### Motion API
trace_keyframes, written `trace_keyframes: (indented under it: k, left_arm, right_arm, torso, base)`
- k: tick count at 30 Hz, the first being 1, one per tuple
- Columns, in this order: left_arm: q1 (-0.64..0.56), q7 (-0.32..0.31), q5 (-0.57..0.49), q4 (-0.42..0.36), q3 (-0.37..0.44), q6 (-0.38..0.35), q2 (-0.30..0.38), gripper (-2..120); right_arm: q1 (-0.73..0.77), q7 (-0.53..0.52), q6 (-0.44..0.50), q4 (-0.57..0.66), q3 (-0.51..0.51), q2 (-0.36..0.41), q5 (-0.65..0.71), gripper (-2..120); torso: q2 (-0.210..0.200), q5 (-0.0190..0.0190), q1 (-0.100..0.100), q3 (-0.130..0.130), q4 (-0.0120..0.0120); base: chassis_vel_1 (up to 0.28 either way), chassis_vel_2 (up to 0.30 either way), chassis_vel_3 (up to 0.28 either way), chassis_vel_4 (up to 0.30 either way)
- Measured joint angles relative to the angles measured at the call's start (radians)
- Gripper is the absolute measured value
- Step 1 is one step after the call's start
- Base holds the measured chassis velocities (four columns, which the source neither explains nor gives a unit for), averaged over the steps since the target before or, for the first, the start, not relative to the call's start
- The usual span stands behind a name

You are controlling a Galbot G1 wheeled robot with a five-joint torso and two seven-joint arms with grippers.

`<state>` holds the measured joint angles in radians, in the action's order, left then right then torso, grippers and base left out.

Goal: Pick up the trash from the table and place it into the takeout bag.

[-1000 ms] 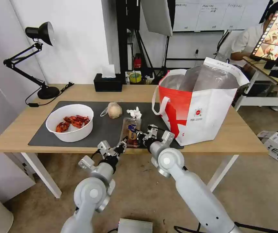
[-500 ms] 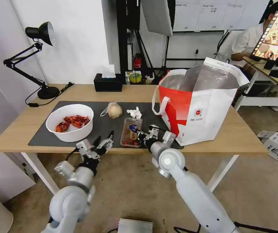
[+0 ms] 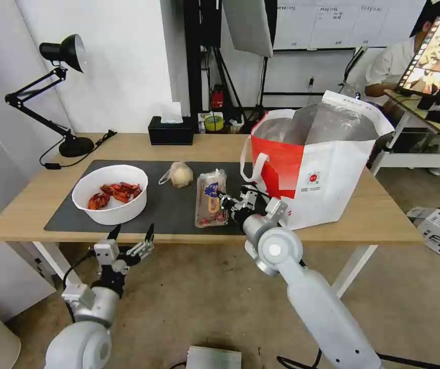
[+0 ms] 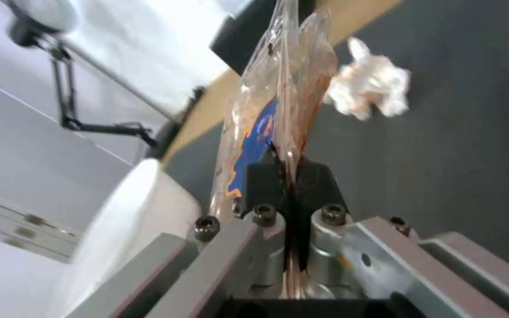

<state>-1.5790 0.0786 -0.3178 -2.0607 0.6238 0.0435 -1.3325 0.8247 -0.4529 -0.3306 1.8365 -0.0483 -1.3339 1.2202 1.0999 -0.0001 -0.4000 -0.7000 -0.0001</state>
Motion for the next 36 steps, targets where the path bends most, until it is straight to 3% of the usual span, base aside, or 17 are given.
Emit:
trace_keyframes:
  k: [7,16,23,36]
  left_arm:
    - [-0.024,0.017,0.082,0.035,0.032,0.071,-0.008,100]
    - [-0.042,0.020,0.105,0.048,0.034,0.104,-0.032,100]
    - [-0.044,0.020,0.114,0.052,0.026,0.111,-0.039,100]
    - [-0.048,0.020,0.127,0.054,0.005,0.119,-0.056,100]
  right_arm:
    - [-0.037,-0.053,-0.006,0.111,-0.043,-0.031,0.089,0]
    - [-0.166,-0.119,-0.017,0.227,-0.120,-0.031,0.210,0]
    - [-0.260,-0.193,-0.008,0.204,-0.216,-0.009,0.239,0]
    - [-0.300,-0.302,0.023,0.155,-0.344,0.038,0.191,0]
  torso:
    - [0.000,0.0002,0.000,0.000,0.0001]
    - [0.000,0.0001,0.000,0.000,0.0002]
    - [0.000,0.0003,0.000,0.000,0.0001]
    - [0.000,0.0003,0.000,0.000,0.0000]
  base:
    - [0.000,0.000,0.000,0.000]
    - [0.000,0.000,0.000,0.000]
    - [0.000,0.000,0.000,0.000]
    - [0.000,0.000,0.000,0.000]
